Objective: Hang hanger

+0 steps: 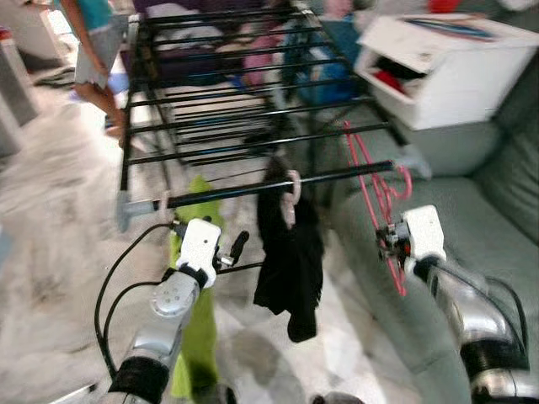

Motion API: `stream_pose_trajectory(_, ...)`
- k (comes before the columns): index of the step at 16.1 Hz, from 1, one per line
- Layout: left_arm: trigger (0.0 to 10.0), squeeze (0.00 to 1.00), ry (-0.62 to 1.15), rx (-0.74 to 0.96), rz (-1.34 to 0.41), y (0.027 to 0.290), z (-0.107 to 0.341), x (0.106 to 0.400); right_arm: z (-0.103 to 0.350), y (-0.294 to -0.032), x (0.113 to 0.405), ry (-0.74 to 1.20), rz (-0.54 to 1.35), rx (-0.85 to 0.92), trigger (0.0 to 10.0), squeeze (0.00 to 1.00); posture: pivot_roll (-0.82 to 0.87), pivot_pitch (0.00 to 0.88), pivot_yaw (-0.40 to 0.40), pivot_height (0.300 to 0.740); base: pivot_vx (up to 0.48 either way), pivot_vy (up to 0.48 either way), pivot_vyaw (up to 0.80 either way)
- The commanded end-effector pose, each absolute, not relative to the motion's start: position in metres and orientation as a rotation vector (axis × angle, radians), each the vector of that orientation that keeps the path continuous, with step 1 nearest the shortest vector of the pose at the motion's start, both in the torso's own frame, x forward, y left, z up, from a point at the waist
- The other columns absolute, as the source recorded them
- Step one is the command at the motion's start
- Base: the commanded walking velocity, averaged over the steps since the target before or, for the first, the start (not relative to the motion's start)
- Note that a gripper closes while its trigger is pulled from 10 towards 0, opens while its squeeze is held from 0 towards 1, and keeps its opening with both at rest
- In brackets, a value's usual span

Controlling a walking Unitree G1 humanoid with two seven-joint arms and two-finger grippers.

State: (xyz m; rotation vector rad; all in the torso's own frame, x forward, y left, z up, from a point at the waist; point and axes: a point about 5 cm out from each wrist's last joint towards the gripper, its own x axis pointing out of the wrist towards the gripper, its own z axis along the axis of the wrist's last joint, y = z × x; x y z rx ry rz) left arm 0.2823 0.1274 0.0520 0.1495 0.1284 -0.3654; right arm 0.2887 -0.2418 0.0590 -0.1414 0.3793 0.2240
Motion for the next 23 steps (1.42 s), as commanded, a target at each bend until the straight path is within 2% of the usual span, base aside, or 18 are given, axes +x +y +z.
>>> stream_pose_trajectory(1,10.0,0.0,0.126,0.154,-0.36,0.128,0.054,0.283,0.067,-0.241,0.293,0.329,0.208,-0.124,10.0,0.0,-0.03,0.0,0.042,0.74,0.0,0.0,0.0)
stream_pose_trajectory(6,10.0,0.0,0.128,0.16,-0.381,0.125,0.055,0.283,0.085,-0.241,0.317,0.314,0.178,-0.09,10.0,0.0,-0.03,0.0,0.05,0.74,0.0,0.0,0.0)
stream_pose_trajectory(10,10.0,0.0,0.132,0.163,-0.367,0.129,0.055,0.276,0.103,-0.229,0.346,0.337,0.231,-0.102,10.0,0.0,0.01,0.0,0.029,0.74,0.0,0.0,0.0)
stream_pose_trajectory(14,10.0,0.0,0.152,0.181,-0.346,0.143,0.055,0.263,0.111,-0.226,0.365,0.409,0.216,-0.101,10.0,0.0,0.06,0.0,0.017,0.74,0.0,0.0,0.0)
stream_pose_trajectory(23,10.0,0.0,0.177,0.198,-0.349,0.151,0.062,0.25,0.076,-0.218,0.354,0.624,0.231,-0.072,10.0,0.0,0.13,0.0,0.0,0.74,0.0,0.0,0.0)
